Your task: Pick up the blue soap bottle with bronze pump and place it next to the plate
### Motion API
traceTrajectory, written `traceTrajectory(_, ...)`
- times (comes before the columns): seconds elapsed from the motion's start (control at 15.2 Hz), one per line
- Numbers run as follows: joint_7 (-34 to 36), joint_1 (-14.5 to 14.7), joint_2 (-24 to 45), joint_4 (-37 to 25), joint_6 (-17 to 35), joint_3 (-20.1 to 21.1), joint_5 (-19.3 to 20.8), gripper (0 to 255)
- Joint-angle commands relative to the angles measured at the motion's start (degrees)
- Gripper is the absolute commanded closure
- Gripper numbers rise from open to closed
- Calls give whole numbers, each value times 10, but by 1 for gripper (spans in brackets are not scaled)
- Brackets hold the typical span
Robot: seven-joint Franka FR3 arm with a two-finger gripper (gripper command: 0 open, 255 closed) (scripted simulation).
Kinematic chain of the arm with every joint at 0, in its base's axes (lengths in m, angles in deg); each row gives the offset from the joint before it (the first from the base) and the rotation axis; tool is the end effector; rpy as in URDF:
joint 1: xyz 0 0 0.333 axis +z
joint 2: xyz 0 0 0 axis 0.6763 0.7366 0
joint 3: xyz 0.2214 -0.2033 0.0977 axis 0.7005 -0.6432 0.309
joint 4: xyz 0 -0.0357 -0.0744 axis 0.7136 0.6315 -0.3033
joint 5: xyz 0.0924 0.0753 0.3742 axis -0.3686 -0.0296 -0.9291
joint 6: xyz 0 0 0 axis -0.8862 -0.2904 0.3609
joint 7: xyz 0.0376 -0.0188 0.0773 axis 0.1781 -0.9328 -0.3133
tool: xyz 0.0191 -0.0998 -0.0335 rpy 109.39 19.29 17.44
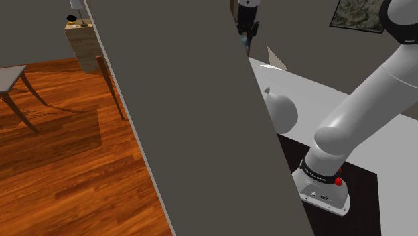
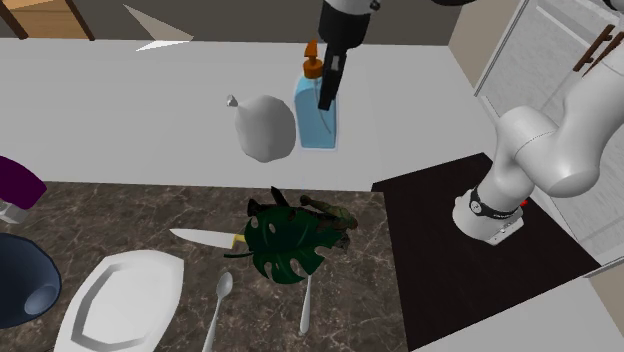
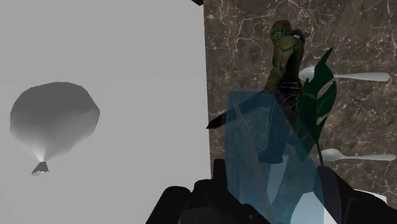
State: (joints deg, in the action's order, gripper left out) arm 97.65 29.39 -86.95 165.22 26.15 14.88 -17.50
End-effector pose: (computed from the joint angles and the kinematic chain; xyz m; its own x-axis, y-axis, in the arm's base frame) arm 0.4650 -0.1530 0.6373 0.8876 -0.4272 0.1724 -0.4395 -0.8974 0.0384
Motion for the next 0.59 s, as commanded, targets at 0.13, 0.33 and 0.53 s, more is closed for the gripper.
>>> traceTrajectory(0.13, 39, 14, 40, -9, 28, 23, -1, 255)
traceTrajectory(0.33, 69, 25, 77, -22, 50, 40, 1, 255)
traceTrajectory(0.53, 99, 37, 117, -42, 68, 55, 6, 255)
